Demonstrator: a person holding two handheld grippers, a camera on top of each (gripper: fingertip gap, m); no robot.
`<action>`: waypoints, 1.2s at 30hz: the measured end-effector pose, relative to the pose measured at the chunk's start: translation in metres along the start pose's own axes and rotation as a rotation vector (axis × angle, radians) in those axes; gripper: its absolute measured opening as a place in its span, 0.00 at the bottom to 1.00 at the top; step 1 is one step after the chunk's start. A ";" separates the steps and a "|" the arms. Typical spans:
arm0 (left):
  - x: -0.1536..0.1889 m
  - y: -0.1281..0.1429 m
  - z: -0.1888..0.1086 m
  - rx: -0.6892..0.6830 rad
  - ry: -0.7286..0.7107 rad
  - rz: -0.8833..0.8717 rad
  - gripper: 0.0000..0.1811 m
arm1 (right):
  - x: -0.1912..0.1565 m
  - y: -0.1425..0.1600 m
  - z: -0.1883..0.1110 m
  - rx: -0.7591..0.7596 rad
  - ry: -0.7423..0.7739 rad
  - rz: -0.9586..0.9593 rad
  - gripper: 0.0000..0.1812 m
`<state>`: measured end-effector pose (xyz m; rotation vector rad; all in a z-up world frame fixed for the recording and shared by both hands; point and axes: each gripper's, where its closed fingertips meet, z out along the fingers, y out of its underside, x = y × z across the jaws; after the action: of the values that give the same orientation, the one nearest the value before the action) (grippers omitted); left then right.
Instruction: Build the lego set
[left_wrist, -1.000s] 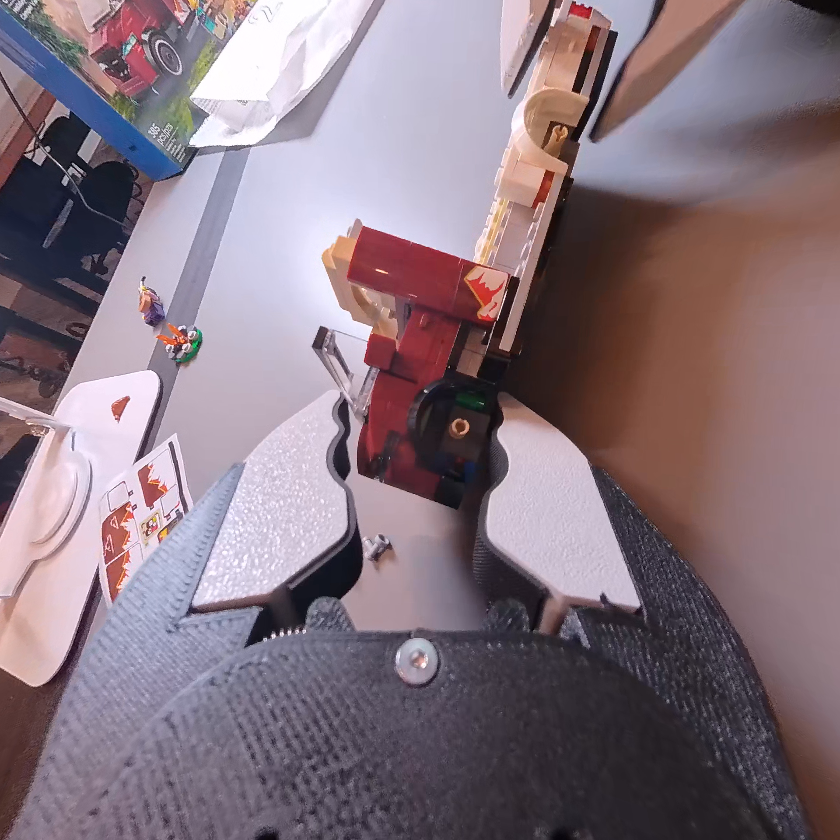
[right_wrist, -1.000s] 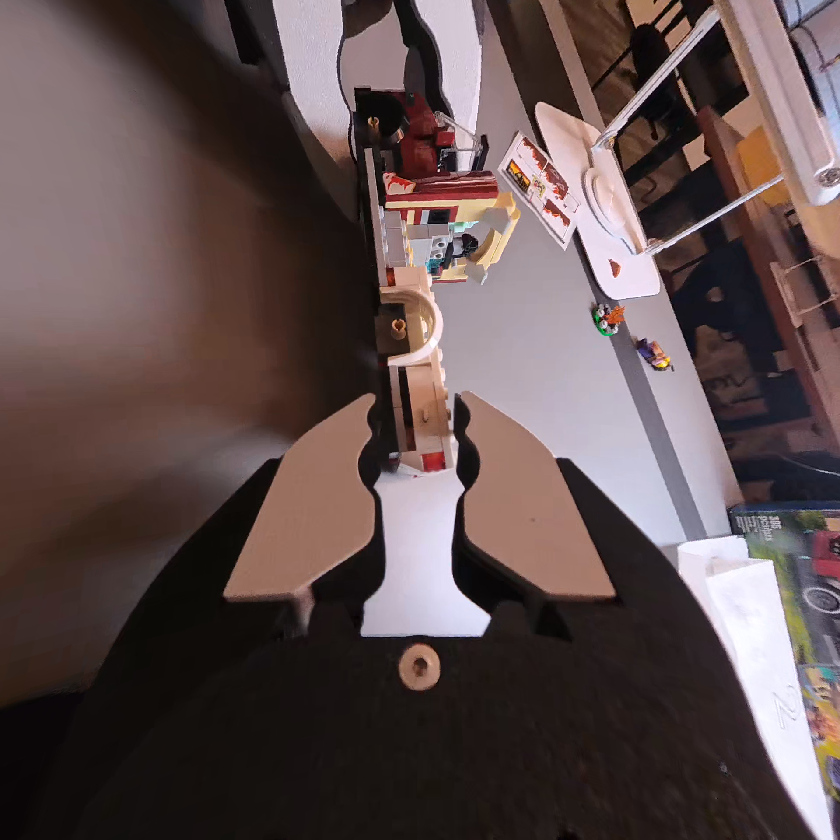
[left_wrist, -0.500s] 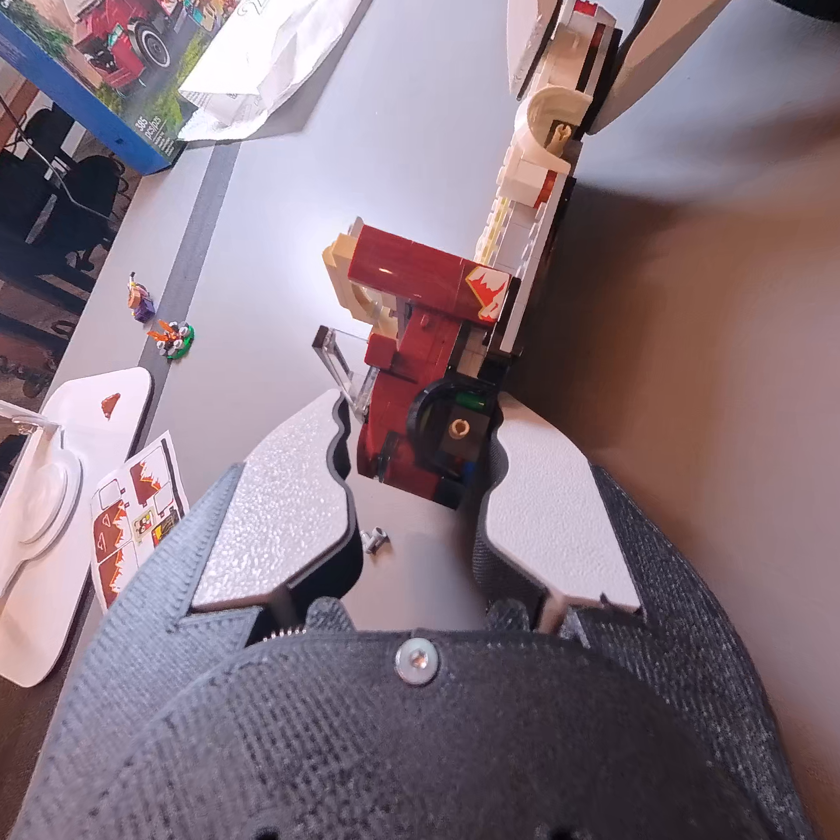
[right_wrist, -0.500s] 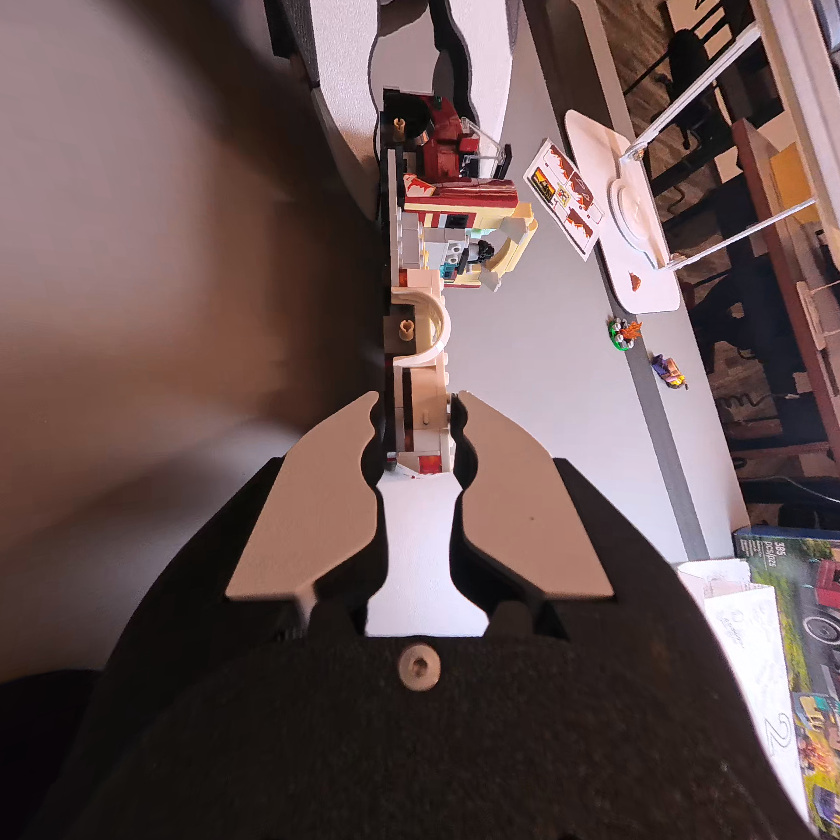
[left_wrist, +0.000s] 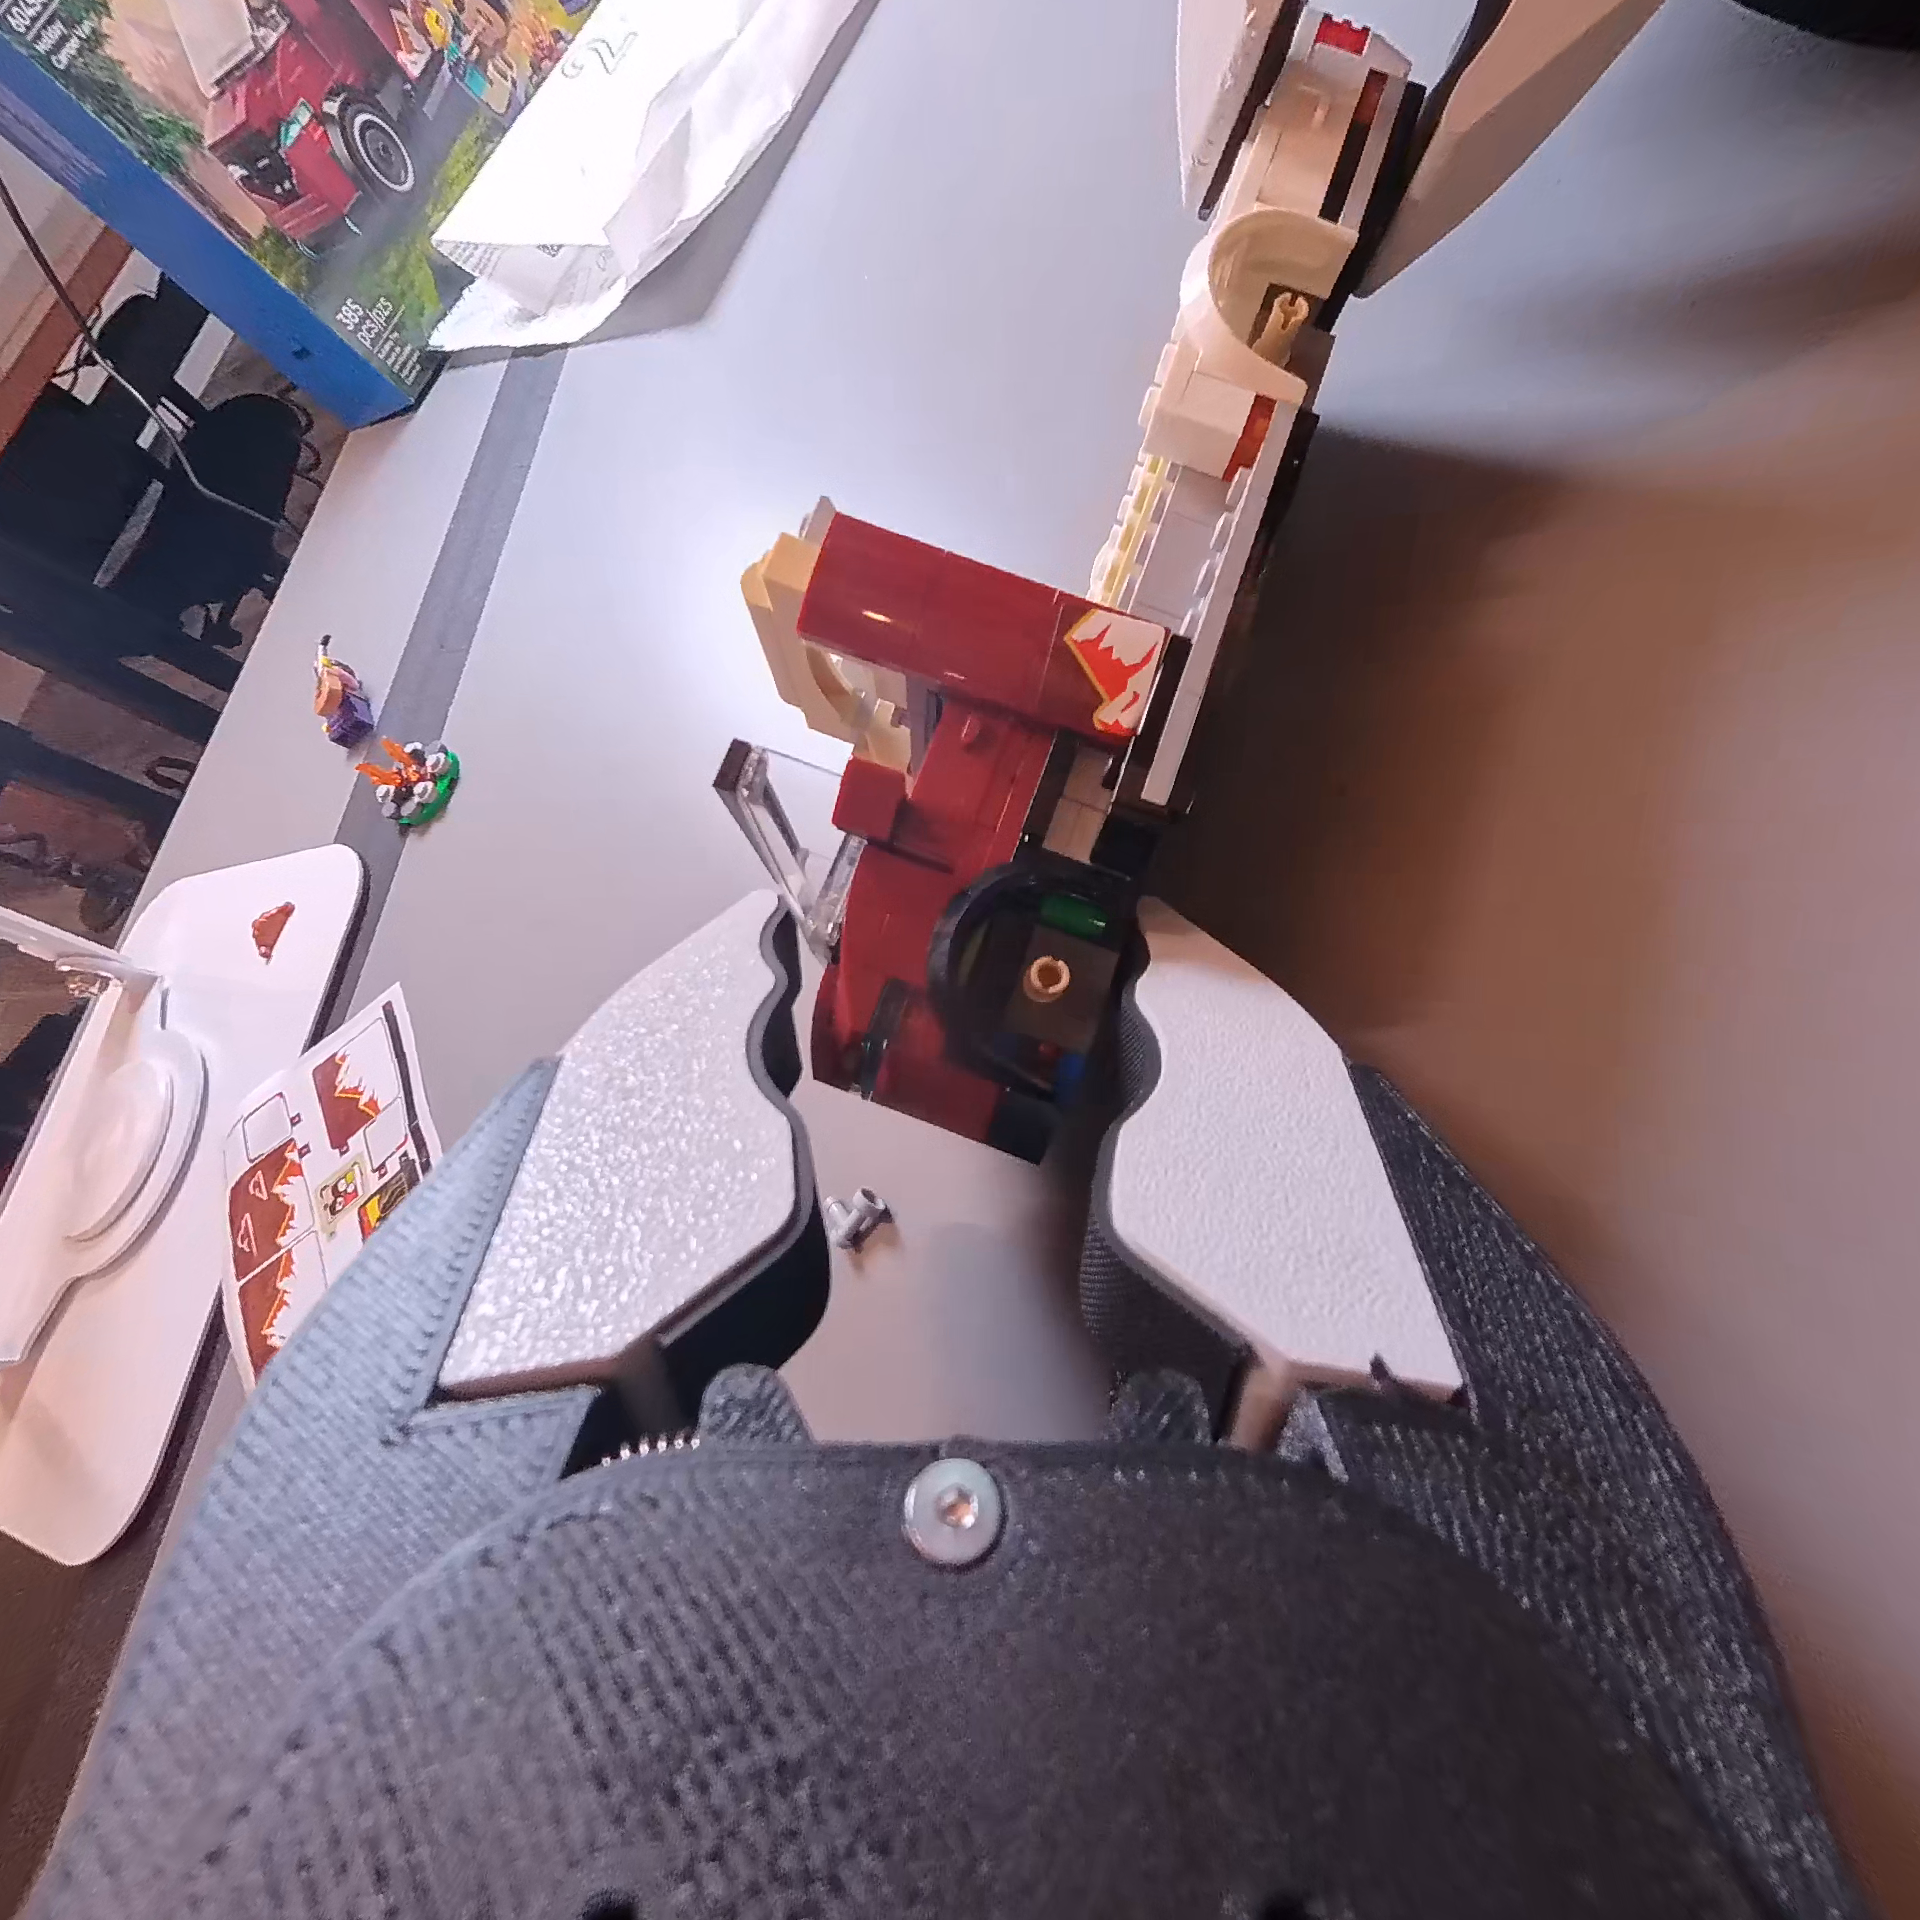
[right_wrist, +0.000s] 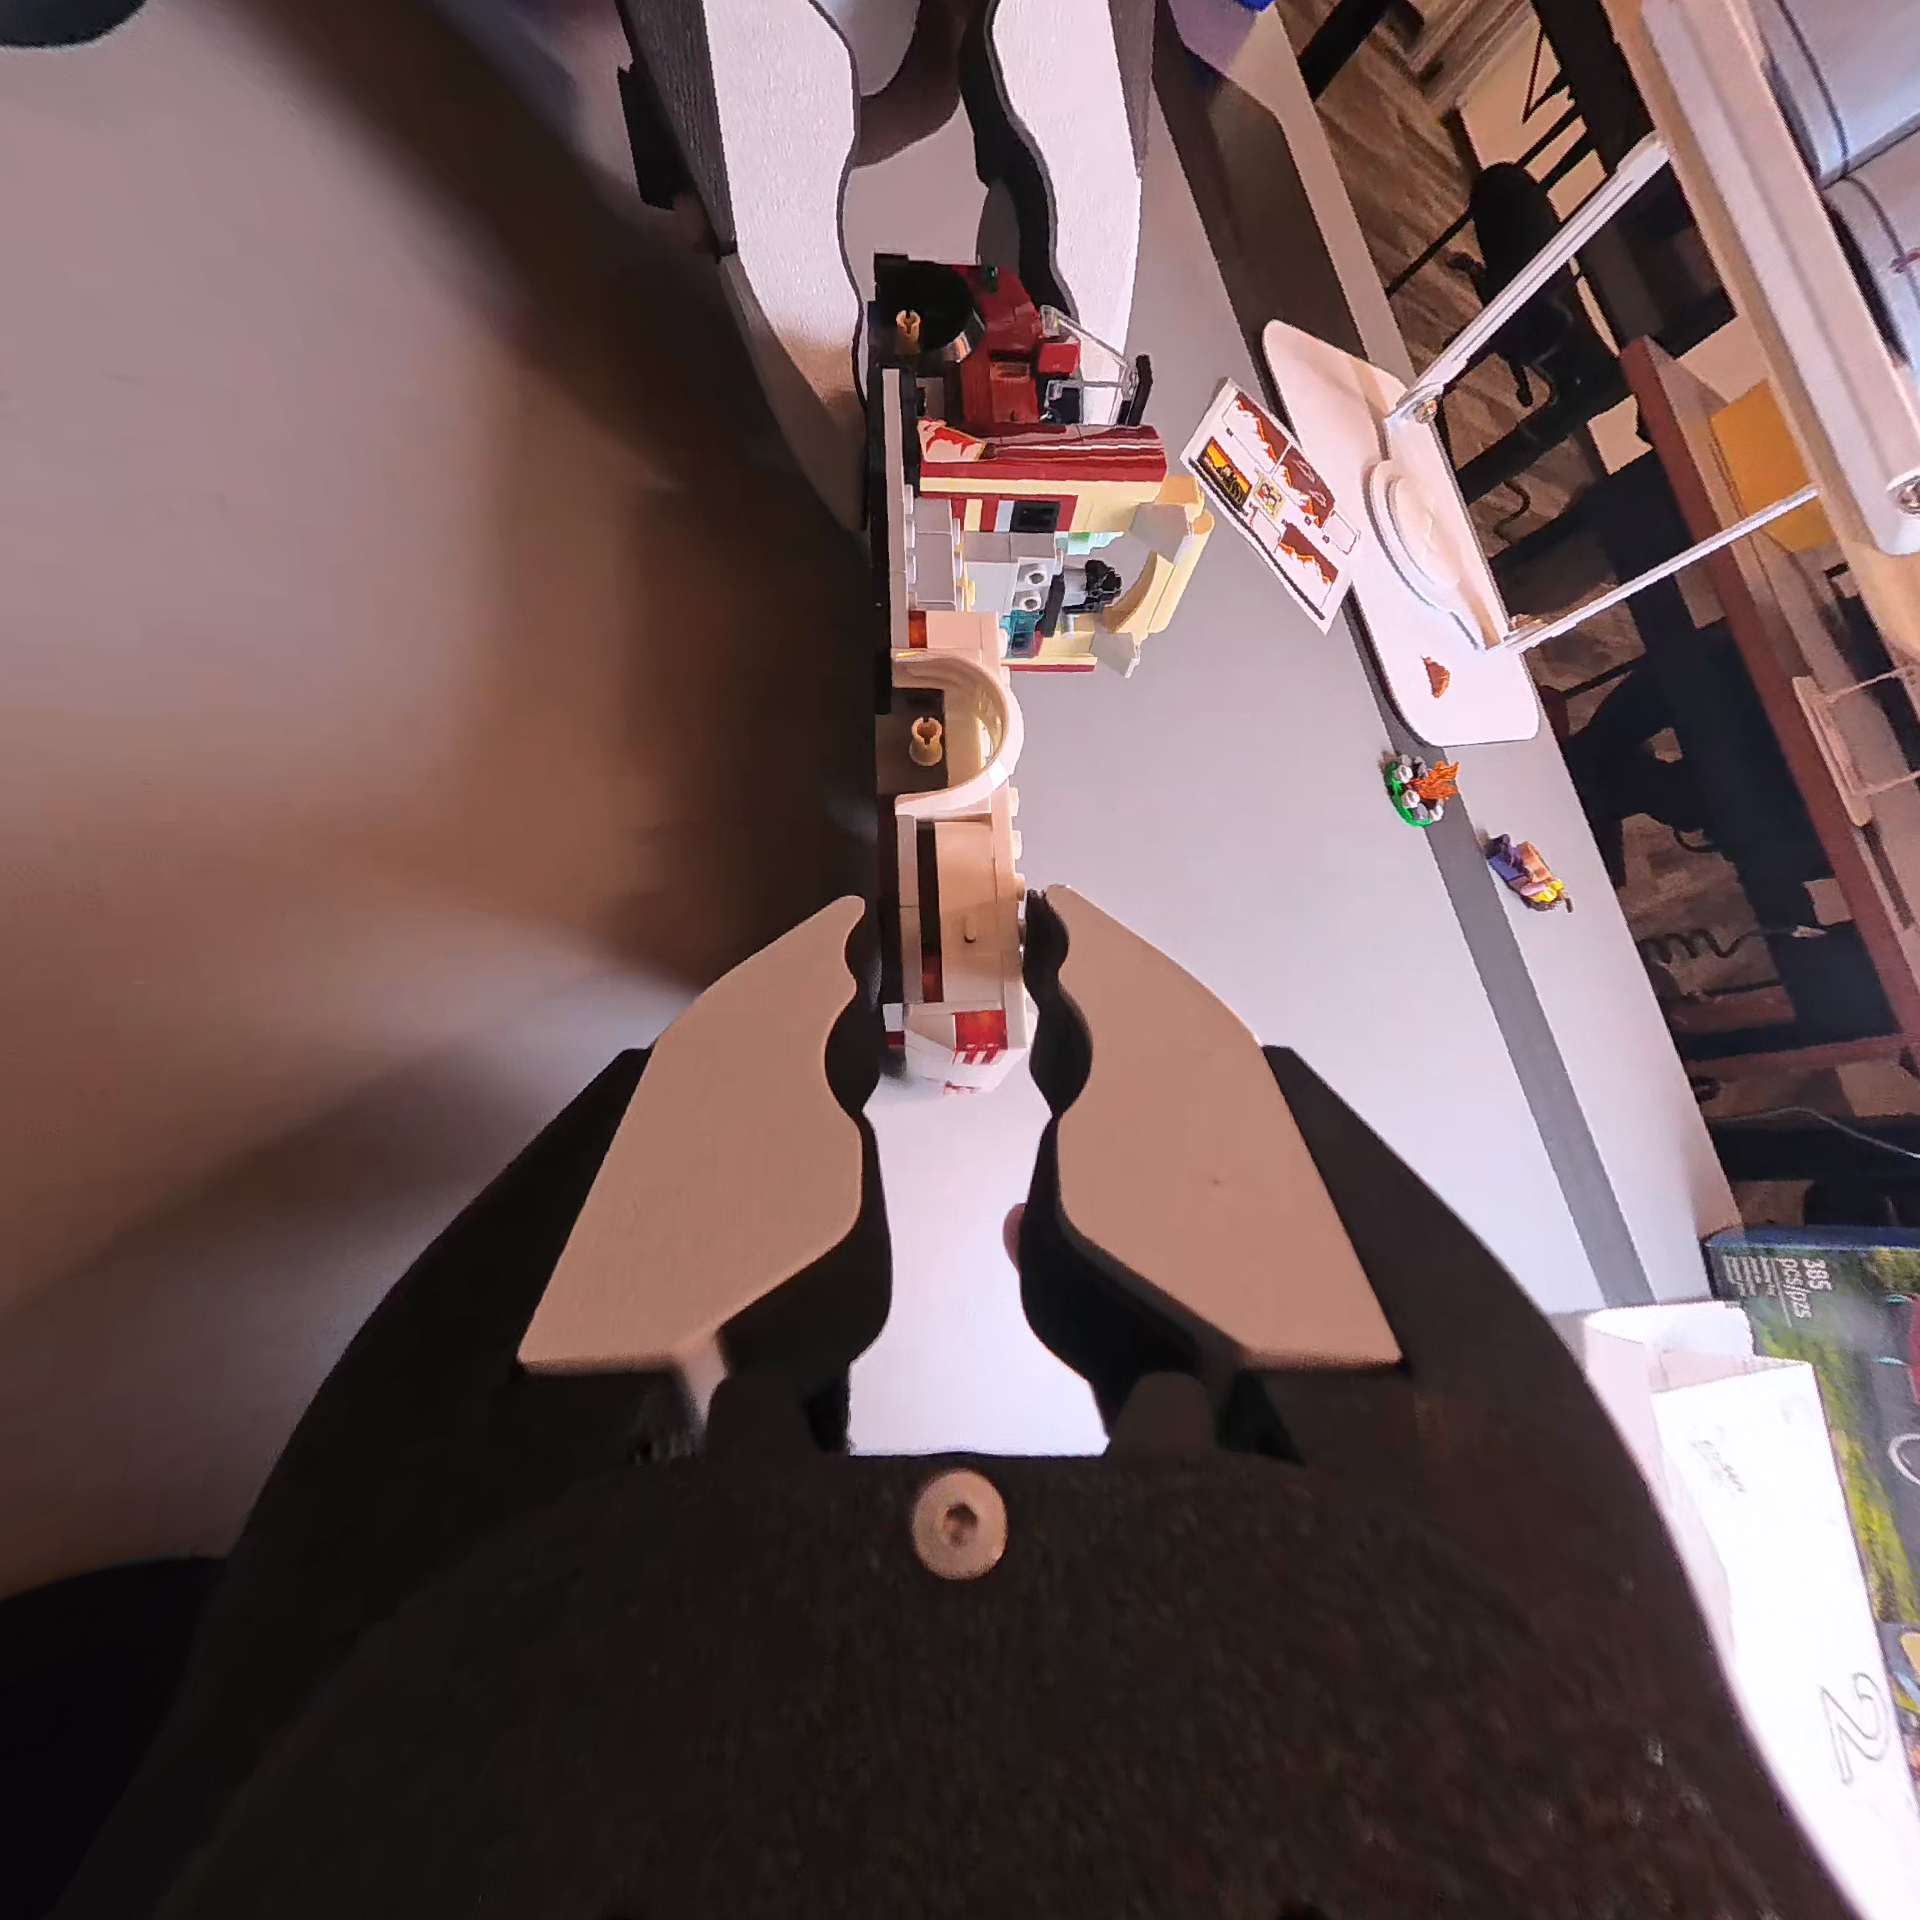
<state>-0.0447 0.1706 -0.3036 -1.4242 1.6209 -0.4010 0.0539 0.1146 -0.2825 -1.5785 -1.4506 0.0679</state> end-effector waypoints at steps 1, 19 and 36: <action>0.000 0.000 0.000 0.001 -0.003 0.001 0.32 | 0.000 0.000 0.000 0.003 0.004 0.007 0.14; 0.004 -0.001 -0.005 0.027 -0.092 0.161 0.32 | -0.017 0.006 -0.008 0.049 0.085 -0.130 0.15; 0.026 -0.009 -0.025 -0.112 -0.091 0.065 0.35 | -0.039 0.003 -0.013 -0.162 0.304 -0.365 0.15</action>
<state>-0.0569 0.1368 -0.2937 -1.4474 1.6326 -0.2075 0.0522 0.0764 -0.2981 -1.3543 -1.5015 -0.4929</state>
